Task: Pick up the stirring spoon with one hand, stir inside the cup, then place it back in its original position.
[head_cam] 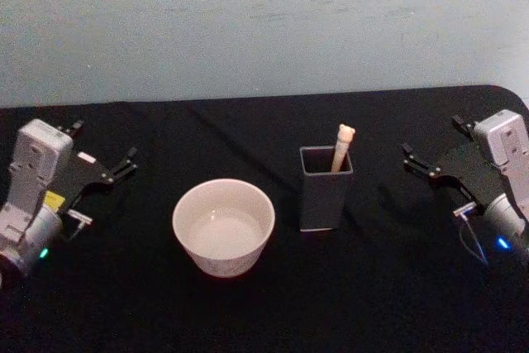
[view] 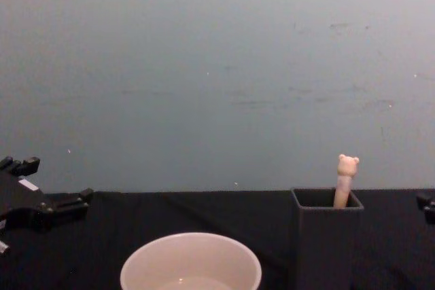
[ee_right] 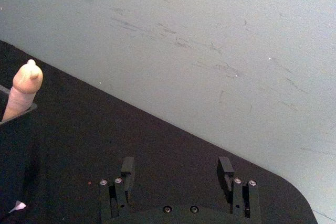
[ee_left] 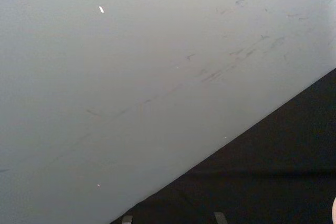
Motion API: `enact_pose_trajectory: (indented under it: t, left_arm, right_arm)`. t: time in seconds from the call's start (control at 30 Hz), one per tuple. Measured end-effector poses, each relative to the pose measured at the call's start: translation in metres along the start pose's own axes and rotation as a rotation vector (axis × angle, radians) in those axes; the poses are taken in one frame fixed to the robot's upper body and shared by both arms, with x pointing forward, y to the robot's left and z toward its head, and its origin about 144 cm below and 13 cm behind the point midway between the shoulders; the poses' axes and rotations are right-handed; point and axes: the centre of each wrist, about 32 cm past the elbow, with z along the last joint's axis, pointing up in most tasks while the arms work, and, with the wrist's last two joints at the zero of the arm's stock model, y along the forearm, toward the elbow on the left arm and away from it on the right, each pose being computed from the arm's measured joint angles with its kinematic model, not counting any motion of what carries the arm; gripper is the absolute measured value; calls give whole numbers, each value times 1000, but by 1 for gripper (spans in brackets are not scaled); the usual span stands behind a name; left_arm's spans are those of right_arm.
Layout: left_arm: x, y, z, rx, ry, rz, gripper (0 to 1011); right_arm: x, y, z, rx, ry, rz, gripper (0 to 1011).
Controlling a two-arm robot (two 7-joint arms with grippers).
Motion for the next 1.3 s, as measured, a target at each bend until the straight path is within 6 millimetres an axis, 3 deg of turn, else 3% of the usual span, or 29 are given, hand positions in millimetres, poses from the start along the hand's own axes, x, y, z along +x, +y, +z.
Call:
enact_pose_trajectory:
  t: [0.77, 1.3]
  left_arm:
    - [0, 0, 0, 0, 0, 0, 1001]
    - [0, 0, 0, 0, 0, 0, 1001]
  right_arm:
    - [23, -17, 30, 66, 326, 312, 1002]
    - [11, 17, 34, 43, 407, 442, 1002]
